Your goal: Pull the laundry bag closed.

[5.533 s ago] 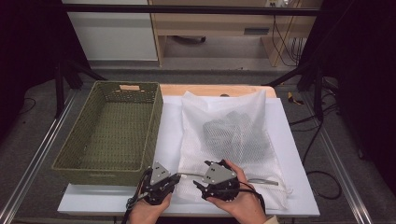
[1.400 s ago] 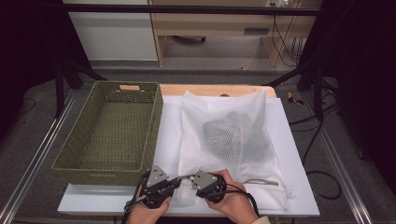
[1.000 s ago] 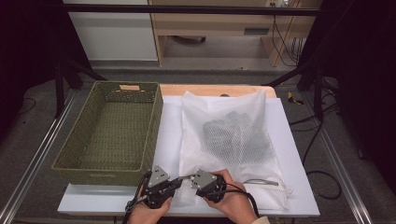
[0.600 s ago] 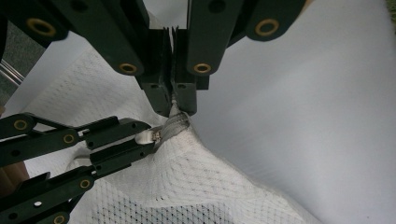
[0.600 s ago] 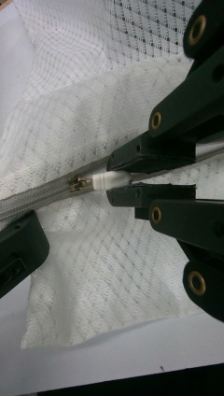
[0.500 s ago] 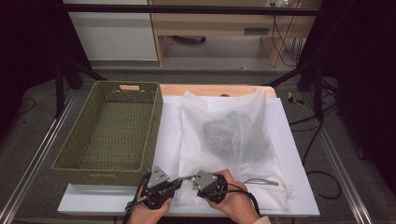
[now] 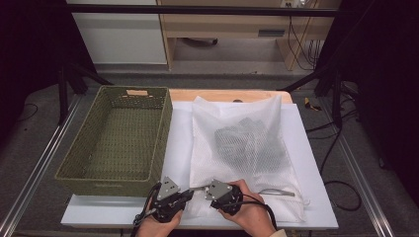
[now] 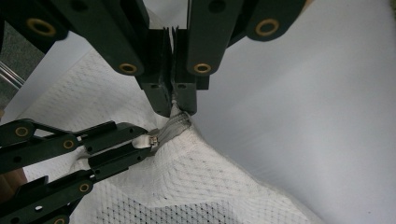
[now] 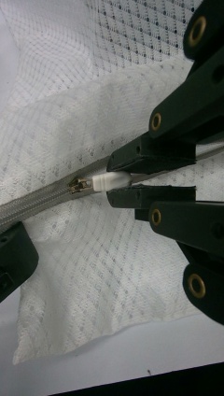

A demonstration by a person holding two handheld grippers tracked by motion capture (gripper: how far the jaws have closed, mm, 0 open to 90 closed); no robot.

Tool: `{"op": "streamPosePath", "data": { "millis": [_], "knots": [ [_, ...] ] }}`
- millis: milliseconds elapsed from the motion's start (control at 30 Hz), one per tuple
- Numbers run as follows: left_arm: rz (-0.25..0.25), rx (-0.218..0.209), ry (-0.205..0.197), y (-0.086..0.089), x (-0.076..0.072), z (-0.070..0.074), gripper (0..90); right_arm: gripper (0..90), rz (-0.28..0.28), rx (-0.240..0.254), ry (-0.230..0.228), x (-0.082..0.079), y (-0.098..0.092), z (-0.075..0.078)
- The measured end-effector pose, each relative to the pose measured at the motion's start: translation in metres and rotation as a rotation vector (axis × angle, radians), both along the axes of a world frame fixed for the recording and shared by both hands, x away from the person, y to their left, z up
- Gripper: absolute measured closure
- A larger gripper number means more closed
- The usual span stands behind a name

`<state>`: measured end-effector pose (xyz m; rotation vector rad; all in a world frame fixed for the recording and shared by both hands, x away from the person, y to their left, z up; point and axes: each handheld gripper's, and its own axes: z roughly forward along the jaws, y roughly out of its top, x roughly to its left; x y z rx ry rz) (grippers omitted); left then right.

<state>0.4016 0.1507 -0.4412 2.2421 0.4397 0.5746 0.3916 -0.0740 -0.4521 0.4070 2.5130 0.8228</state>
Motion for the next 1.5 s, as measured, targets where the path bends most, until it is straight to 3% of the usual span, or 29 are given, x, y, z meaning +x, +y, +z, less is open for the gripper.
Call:
{"op": "streamPosePath", "data": {
  "millis": [633,967,1067,1167,1500],
  "knots": [
    [-0.007,-0.021,0.015,-0.001,-0.001,0.0,88.1,82.1,0.02,-0.024,-0.002,-0.004,-0.003,0.003],
    [-0.002,-0.052,0.027,0.003,-0.002,0.0,88.0,82.2,-0.009,-0.052,-0.004,-0.007,-0.014,0.007],
    [-0.003,-0.043,0.025,0.0,-0.004,-0.001,88.0,82.1,-0.019,-0.051,-0.006,-0.009,-0.016,0.005],
    [-0.008,-0.027,0.013,-0.003,-0.007,0.001,88.1,82.1,-0.019,-0.082,-0.016,-0.01,-0.015,0.003],
    [0.013,-0.037,0.01,-0.001,-0.01,0.002,87.9,82.1,-0.002,-0.075,-0.045,-0.014,-0.016,0.01]
  ]
}}
